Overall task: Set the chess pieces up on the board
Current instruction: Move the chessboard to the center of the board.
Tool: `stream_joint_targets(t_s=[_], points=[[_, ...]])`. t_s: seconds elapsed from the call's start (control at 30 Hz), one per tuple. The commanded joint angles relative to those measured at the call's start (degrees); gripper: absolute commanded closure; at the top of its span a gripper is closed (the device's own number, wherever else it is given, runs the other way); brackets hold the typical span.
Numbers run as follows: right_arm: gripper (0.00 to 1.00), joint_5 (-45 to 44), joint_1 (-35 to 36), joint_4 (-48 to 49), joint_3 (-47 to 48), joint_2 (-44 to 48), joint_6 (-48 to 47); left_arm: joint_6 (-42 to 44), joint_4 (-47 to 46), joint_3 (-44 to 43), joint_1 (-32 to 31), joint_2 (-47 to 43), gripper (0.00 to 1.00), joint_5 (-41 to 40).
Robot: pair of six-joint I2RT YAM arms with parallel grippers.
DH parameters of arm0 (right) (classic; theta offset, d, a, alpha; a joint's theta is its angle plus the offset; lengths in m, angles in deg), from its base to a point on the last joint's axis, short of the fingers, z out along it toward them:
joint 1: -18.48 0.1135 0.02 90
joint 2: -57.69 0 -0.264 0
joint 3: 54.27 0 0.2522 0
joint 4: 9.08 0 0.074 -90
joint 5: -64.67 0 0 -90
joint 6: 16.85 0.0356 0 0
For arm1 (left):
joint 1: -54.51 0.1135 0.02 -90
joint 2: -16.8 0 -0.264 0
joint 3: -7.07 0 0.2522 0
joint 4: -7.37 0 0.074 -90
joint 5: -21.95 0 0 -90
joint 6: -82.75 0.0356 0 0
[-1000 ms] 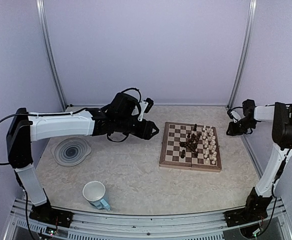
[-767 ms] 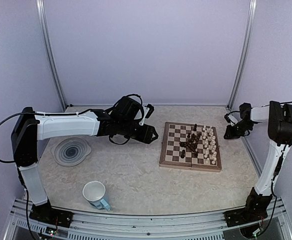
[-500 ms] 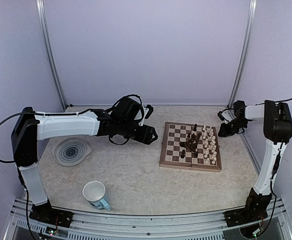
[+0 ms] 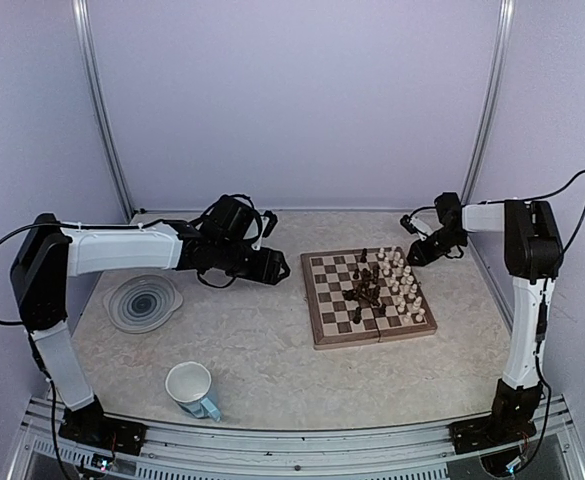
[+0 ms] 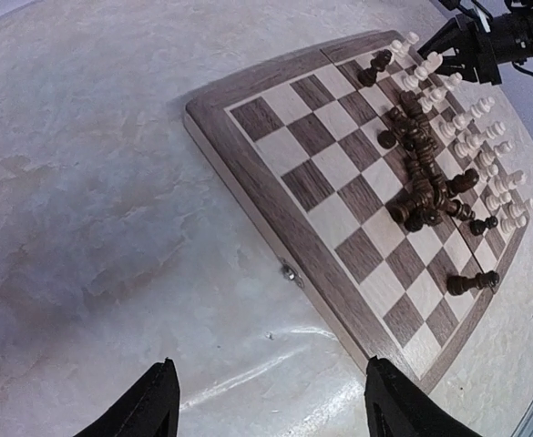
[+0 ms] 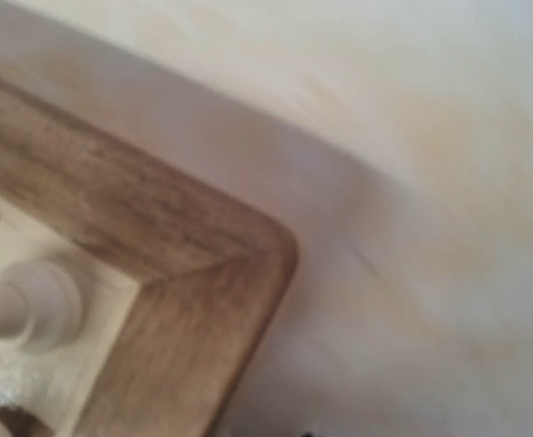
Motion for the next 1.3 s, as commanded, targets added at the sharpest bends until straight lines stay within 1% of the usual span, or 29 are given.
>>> stream_joint_targets(t_s=[0.0,0.2,0.33,0.4,0.53,0.8,0.93,1.03,1.07,1.1,1.13,1.23,1.27], points=[[0.83,5.1,5.6,-6.4,4.9,-5.3,-4.2,-3.1,-3.5,1.5,2.3,-3.4,0.30,2.0],[0.83,7.9,10.3,-9.1,10.4,-7.6,-6.0,-3.7,-2.4,-0.1,4.3,-3.8,0.30,2.5],[0.83,11.3,12.6,-11.4,13.5,-9.0,-7.1,-4.7,-3.2,-0.2,5.4,-3.4,0.26,2.6],[0.83,11.9,13.9,-12.3,15.0,-9.9,-7.7,-5.4,-3.7,0.2,6.0,-2.9,0.23,3.2],[0.83,12.8,16.5,-14.4,18.1,-12.4,-8.5,-6.1,-4.0,0.8,6.7,-1.9,0.22,3.6],[0.83,16.6,20.7,-16.7,18.5,-13.8,-12.1,-6.2,-4.6,5.0,7.0,-4.6,0.22,3.4],[0.83,19.0,21.6,-18.0,19.1,-14.1,-13.8,-6.3,-4.4,7.5,7.2,-6.1,0.22,3.4],[0.83,20.3,21.5,-19.2,21.3,-14.3,-13.2,-6.3,-3.9,9.3,7.4,-7.2,0.20,3.3],[0.82,20.5,21.2,-19.5,22.3,-14.1,-12.7,-6.3,-3.7,10.0,7.4,-7.6,0.18,3.3],[0.80,20.7,20.8,-19.6,23.1,-13.6,-12.1,-6.3,-3.6,10.6,7.5,-8.0,0.14,3.3],[0.77,21.2,20.1,-19.5,23.7,-12.7,-11.4,-6.3,-3.3,11.1,7.6,-8.5,0.12,3.3],[0.71,22.8,16.9,-18.8,22.7,-7.8,-9.2,-6.0,-1.8,12.4,8.0,-9.8,0.11,3.1],[0.67,22.9,15.8,-18.7,21.7,-5.8,-8.7,-5.8,-1.4,12.9,8.2,-10.0,0.11,3.1]])
